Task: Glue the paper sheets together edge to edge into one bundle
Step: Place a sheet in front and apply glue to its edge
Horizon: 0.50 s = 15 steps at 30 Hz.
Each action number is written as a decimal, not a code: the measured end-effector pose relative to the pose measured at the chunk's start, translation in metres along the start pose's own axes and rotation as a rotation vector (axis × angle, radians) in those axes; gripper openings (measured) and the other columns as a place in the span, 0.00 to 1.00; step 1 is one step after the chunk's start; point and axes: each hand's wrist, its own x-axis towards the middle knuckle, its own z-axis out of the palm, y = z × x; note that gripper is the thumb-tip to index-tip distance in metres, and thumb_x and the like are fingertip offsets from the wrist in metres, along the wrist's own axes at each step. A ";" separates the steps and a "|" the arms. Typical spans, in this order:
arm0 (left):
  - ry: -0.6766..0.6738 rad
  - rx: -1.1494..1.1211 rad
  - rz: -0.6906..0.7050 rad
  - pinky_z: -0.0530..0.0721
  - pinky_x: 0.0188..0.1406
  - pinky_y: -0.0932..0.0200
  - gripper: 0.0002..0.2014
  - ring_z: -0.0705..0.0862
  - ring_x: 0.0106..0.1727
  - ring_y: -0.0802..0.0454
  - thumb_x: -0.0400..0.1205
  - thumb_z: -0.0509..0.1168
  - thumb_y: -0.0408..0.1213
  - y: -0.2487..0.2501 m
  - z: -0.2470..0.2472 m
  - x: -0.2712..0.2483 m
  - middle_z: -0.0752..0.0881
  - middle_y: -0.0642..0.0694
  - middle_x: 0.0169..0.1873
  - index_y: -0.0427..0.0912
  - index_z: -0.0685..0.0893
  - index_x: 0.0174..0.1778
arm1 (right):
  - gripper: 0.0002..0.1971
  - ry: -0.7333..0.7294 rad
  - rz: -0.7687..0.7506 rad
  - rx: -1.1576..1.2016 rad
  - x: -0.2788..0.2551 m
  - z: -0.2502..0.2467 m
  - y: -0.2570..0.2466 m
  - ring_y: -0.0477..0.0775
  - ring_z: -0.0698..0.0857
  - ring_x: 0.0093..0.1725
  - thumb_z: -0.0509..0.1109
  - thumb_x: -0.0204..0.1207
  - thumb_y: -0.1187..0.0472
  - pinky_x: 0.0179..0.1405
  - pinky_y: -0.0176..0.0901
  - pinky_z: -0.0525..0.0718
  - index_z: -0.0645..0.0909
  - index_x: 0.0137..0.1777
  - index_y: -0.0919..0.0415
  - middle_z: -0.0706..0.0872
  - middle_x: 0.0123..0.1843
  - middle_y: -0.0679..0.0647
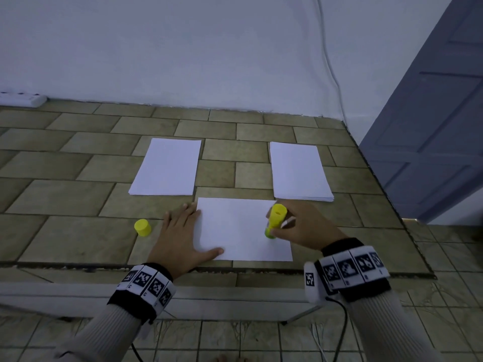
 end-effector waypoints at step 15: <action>-0.022 -0.006 -0.005 0.41 0.84 0.42 0.66 0.48 0.86 0.52 0.58 0.39 0.88 0.001 -0.002 -0.001 0.56 0.47 0.85 0.42 0.58 0.84 | 0.08 -0.015 -0.024 -0.035 -0.008 -0.005 0.003 0.47 0.86 0.43 0.79 0.66 0.69 0.42 0.35 0.86 0.85 0.43 0.63 0.88 0.45 0.50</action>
